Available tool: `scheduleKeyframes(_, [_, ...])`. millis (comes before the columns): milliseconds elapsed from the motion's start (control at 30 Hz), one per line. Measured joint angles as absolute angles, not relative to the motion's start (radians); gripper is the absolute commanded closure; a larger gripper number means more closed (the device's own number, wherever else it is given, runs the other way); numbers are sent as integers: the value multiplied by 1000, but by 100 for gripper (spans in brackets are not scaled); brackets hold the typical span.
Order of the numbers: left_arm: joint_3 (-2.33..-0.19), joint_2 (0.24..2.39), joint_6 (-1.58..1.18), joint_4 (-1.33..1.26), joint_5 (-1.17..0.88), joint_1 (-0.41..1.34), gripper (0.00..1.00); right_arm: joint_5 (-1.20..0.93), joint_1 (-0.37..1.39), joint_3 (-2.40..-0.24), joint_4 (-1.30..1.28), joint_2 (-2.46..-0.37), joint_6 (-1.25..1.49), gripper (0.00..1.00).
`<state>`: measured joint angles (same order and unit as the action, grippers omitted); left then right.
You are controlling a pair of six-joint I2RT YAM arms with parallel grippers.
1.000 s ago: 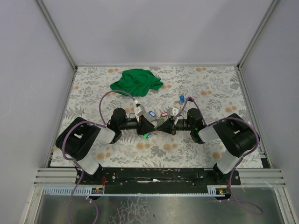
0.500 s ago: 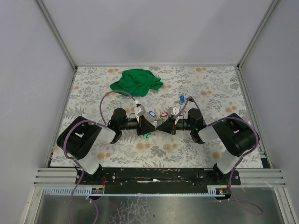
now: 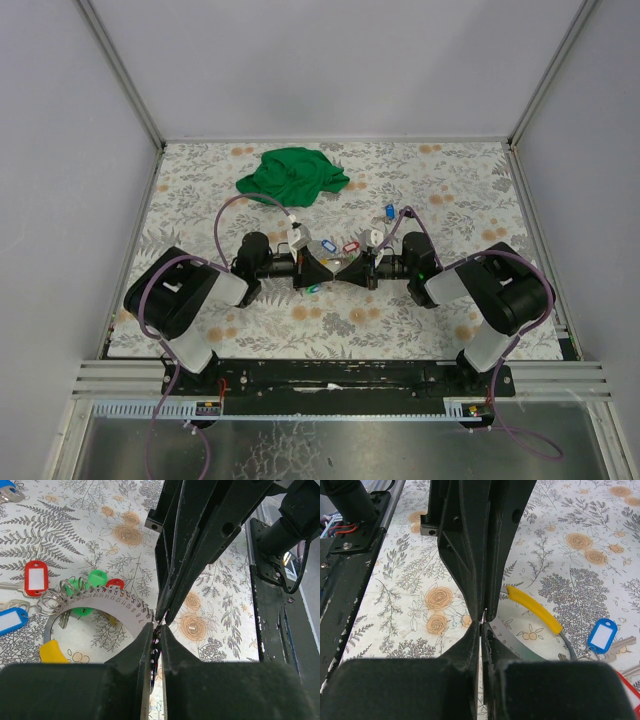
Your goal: Put the keys on the keyring
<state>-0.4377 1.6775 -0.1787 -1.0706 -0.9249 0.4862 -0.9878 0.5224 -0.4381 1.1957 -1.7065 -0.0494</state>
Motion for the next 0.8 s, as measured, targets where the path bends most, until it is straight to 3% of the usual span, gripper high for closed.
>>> scheduleKeyframes(267, [-439,1675,-167,-1059,-911,490,100,-976,522,-440,1100,-1657,-75,77])
scheduleKeyframes(500, [-442,1649,-131,-1021,-871,505,100,-933,522,-462,865,-1518,-193,76])
scheduleKeyframes(800, [-443,1631,-92,-970,-849,526,100,-907,522,-502,745,-1522,-253,74])
